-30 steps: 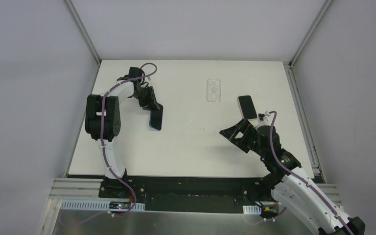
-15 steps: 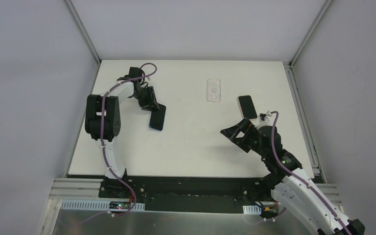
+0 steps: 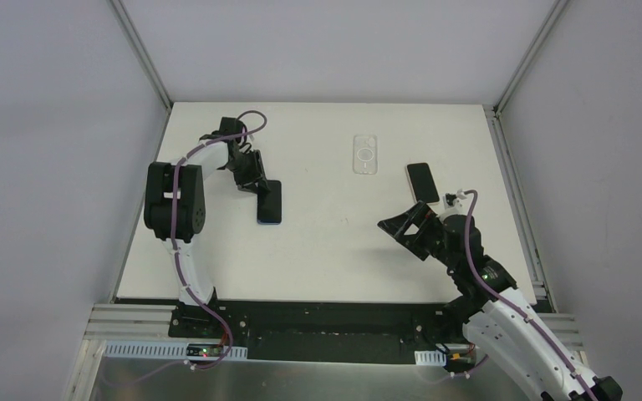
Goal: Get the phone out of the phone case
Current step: Place the phone at the center of the board.
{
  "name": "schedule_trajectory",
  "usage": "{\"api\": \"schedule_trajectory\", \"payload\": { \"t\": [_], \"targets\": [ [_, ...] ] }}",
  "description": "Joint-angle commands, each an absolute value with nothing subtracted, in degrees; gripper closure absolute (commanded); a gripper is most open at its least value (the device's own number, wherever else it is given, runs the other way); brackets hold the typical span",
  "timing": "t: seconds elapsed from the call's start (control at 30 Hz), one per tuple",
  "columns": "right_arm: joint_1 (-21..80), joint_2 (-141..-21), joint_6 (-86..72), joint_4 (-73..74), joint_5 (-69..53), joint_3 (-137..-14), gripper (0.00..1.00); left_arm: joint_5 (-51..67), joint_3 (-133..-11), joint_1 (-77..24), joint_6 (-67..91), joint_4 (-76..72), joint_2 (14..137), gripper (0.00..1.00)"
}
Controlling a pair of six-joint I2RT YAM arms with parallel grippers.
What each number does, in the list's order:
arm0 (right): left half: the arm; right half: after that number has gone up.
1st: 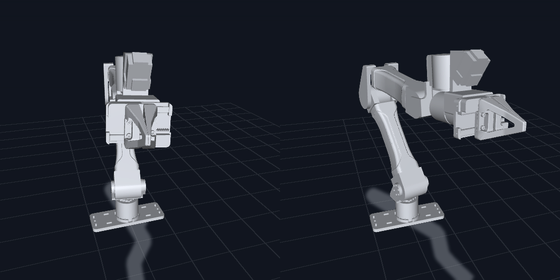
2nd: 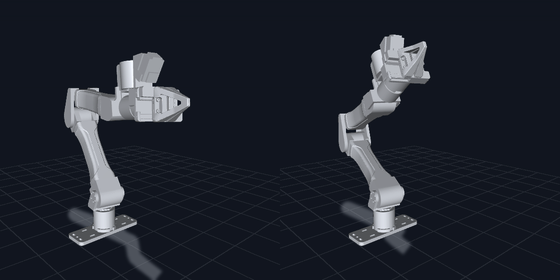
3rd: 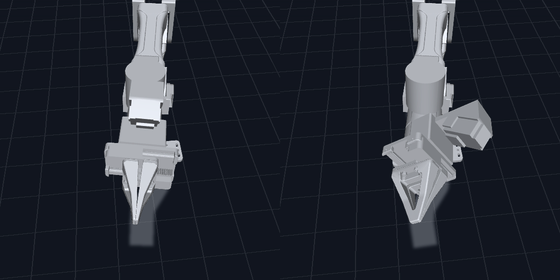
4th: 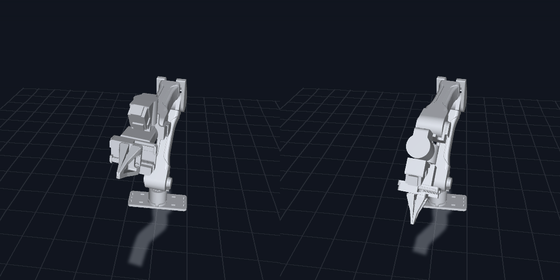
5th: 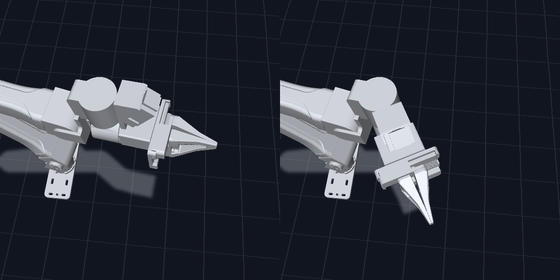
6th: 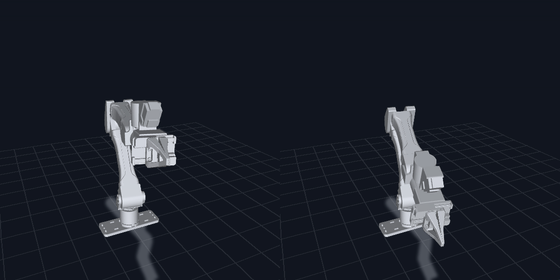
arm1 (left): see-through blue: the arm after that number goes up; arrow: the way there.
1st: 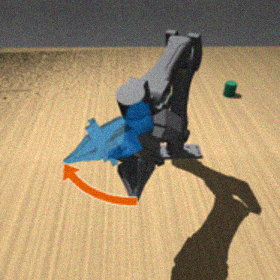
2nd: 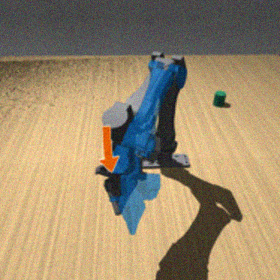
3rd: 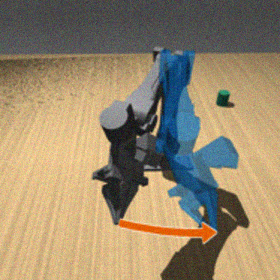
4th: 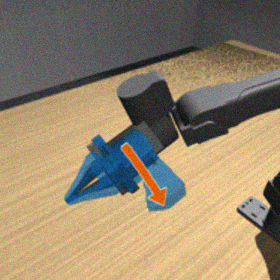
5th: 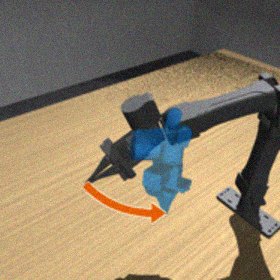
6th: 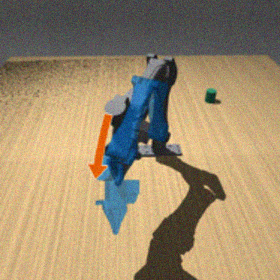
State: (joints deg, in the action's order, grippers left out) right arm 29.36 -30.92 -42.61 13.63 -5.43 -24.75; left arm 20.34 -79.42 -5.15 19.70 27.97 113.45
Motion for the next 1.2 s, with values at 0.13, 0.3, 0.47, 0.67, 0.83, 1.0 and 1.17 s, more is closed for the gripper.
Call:
{"api": "schedule_trajectory", "payload": {
  "t": [0.13, 0.3, 0.47, 0.67, 0.83, 1.0, 1.17],
  "targets": [
    [28.5, -30.1, -42.3, 14.0, -6.4, -26.4, 0.01, 15.4, -78.1, -3.9, 19.3, 28.9, 109.1, 0.57],
    [28.3, -29.7, -42.1, 14.5, -6.0, -26.5, 0.01, 11.7, -76.9, -3.8, 20.2, 28.9, 107.1, 0.56],
    [28.2, -29.4, -44.8, 15.7, 0.3, -26.1, 0.01, 4.1, -75.1, -4.3, 23.3, 28.7, 99.8, 0.55],
    [27.9, -30.7, -45.7, 18.2, 11.7, -26.1, 0.01, -6.4, -67.5, -10.2, 28.8, 25.9, 81.7, 0.54],
    [24.7, -40.4, -43.9, 18.2, 13.0, -29.8, 0.01, -18.5, -60.2, -25.3, 29.8, 24.9, 70.5, 0.49],
    [18.0, -50.5, -49.6, 16.8, 14.8, -33.3, 0.03, -22.9, -54.8, -36.1, 36.0, 24.6, 67.5, 0.46],
    [12.2, -57.9, -48.8, 12.6, 19.8, -36.7, 0.07, -26.8, -50.7, -40.9, 39.7, 22.8, 63.9, 0.45]
  ]
}}
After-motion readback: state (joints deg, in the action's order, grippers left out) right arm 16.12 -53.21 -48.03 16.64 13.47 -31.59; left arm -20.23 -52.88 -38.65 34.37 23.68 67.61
